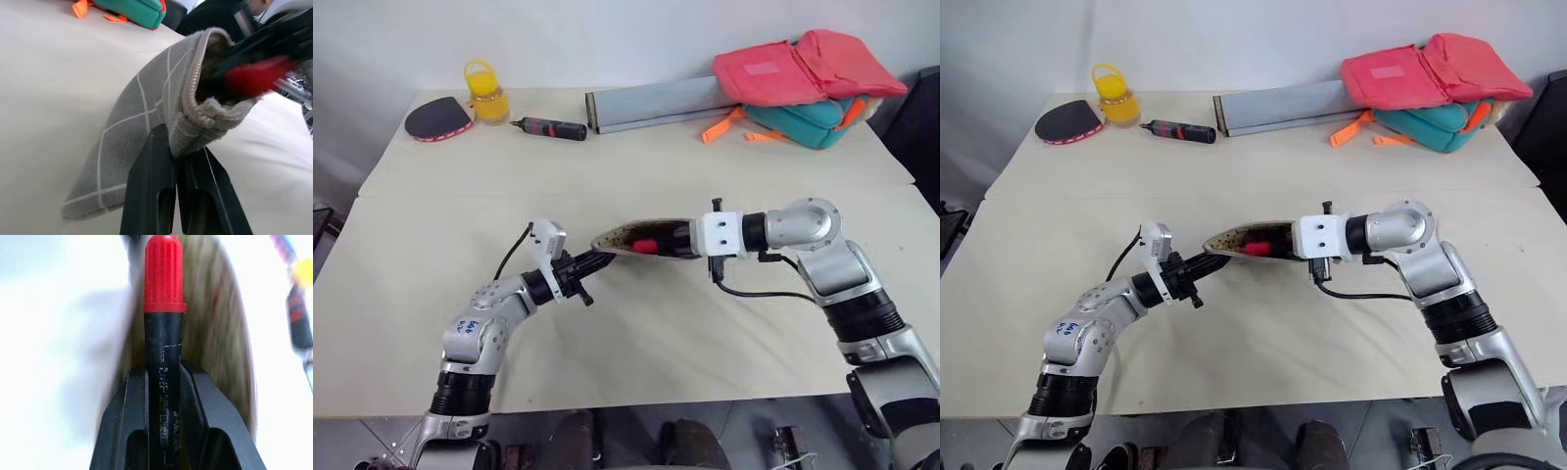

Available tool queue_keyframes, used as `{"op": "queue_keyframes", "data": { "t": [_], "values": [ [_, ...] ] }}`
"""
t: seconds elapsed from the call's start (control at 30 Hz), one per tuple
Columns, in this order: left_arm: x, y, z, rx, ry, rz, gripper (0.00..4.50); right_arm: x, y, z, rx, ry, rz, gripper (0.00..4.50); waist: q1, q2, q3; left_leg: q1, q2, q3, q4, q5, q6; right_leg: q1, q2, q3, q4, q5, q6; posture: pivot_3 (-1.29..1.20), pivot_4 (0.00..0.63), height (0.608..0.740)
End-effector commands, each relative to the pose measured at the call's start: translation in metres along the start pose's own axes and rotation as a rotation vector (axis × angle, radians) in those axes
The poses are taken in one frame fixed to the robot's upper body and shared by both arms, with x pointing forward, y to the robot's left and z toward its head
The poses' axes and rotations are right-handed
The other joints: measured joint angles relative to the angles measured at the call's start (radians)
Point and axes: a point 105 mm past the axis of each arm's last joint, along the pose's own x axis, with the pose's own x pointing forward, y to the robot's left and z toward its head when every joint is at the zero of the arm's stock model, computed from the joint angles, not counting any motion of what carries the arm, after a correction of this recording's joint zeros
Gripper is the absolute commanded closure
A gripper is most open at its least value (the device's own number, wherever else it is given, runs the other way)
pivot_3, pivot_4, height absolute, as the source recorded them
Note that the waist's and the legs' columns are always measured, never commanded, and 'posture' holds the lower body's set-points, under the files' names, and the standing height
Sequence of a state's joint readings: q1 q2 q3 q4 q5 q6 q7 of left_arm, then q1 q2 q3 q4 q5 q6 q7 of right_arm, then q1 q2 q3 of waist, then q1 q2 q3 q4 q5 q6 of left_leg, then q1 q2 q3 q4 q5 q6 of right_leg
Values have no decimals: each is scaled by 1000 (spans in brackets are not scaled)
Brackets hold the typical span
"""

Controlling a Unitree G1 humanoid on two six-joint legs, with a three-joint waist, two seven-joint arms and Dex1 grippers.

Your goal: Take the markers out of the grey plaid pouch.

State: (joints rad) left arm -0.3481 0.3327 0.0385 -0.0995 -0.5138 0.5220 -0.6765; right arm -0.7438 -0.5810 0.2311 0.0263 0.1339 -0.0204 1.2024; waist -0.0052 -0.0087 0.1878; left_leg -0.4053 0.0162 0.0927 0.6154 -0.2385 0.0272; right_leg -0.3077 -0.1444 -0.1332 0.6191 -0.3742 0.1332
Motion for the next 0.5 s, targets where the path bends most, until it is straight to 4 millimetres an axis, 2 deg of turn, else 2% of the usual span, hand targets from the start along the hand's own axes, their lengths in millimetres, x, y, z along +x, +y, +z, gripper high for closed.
{"op": "queue_keyframes", "data": {
  "t": [0.03,0.13,0.2,0.27,0.33,0.4,0.47,0.5],
  "values": [
    [1,6,13,91,-34,32,4500,-15,-18,45,7,-178,-77,3986,3,0,0,0,0,0,0,0,0,0,0,0,0,0,0,0,150,740],
    [0,6,13,109,-26,31,4500,-33,-34,56,111,-263,-156,3986,14,0,0,0,-2,-1,1,0,1,1,-2,0,0,0,0,0,150,740],
    [-1,6,12,112,-24,32,4500,-46,-49,53,153,-269,-233,3986,17,-1,0,0,-2,-1,1,0,2,2,-3,0,-1,0,0,0,150,740],
    [-3,4,10,117,-17,24,4500,-64,-73,20,96,-52,-390,3986,15,-1,0,0,-2,-1,1,0,2,1,-2,0,0,0,0,0,150,740],
    [-4,4,11,115,-20,26,4500,-79,-84,-8,4,149,-462,3986,18,-1,0,0,-2,0,1,0,2,1,-2,0,0,0,0,0,150,740],
    [-7,4,12,114,-17,26,4500,-101,-87,-45,-71,385,-508,3986,18,-1,0,0,-2,0,1,-1,1,0,-3,0,-1,0,0,0,150,740],
    [-8,4,12,115,-16,23,4500,-116,-86,-73,-65,509,-552,3986,14,-1,0,0,-2,1,0,0,1,0,-2,0,-1,0,0,0,150,740],
    [-8,4,12,115,-16,22,4500,-121,-79,-88,-58,580,-538,3986,8,-1,0,0,-2,1,-1,0,1,0,-2,0,-1,0,0,0,150,740]
  ]
}}
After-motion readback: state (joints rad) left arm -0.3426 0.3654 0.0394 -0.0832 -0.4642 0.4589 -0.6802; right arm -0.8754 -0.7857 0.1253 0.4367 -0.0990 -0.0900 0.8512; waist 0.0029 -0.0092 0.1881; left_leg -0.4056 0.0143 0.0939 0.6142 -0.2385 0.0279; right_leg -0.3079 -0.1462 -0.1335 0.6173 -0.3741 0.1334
